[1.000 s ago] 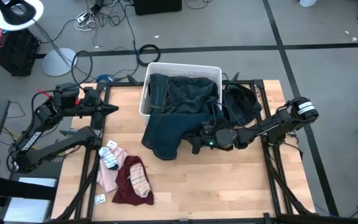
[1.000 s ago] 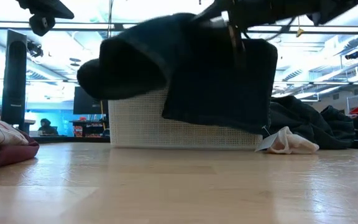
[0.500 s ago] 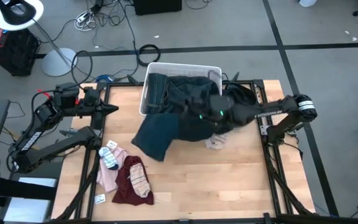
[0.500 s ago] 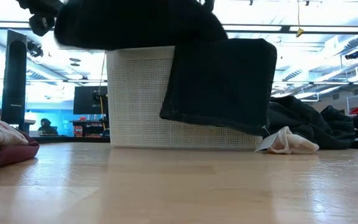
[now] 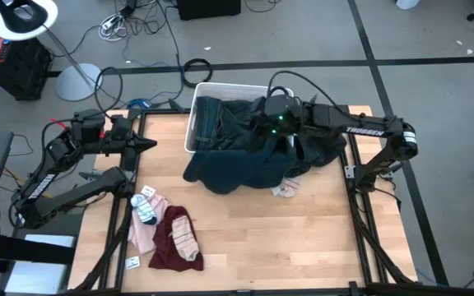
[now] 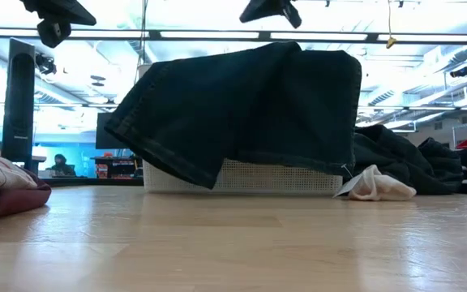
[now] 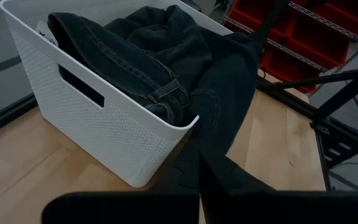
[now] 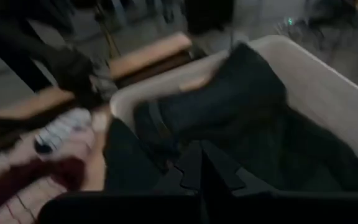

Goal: Sort clothes
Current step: Put the dark blue pants into the white laundry bin

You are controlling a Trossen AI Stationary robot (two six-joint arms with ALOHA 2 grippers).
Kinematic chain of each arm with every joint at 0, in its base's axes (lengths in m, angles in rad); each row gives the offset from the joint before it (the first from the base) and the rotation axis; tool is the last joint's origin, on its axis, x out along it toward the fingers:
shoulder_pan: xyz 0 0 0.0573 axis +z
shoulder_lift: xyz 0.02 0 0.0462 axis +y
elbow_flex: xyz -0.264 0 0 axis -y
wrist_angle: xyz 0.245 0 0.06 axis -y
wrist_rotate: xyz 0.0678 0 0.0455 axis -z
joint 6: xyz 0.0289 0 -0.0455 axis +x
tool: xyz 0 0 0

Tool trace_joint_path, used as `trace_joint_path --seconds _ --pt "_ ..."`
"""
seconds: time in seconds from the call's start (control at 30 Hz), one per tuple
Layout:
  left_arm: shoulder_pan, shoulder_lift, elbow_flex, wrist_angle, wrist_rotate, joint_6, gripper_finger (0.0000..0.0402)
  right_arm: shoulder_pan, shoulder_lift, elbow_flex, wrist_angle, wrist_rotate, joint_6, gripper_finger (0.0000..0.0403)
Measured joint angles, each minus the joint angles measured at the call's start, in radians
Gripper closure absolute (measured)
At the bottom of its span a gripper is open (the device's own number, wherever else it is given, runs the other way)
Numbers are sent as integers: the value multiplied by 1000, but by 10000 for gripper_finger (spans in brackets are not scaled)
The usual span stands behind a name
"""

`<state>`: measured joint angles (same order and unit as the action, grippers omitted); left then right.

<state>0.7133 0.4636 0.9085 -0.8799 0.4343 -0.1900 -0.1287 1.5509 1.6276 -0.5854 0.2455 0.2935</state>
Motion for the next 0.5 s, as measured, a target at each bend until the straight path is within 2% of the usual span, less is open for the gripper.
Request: trace_joint_path --seconds 0.27,0.5 --pt "0 0 0 0 -31 0 400 66 -1 74 -293 -4 113 402" --pt "0 0 0 -2 -53 3 400 234 -1 74 -446 25 324 402"
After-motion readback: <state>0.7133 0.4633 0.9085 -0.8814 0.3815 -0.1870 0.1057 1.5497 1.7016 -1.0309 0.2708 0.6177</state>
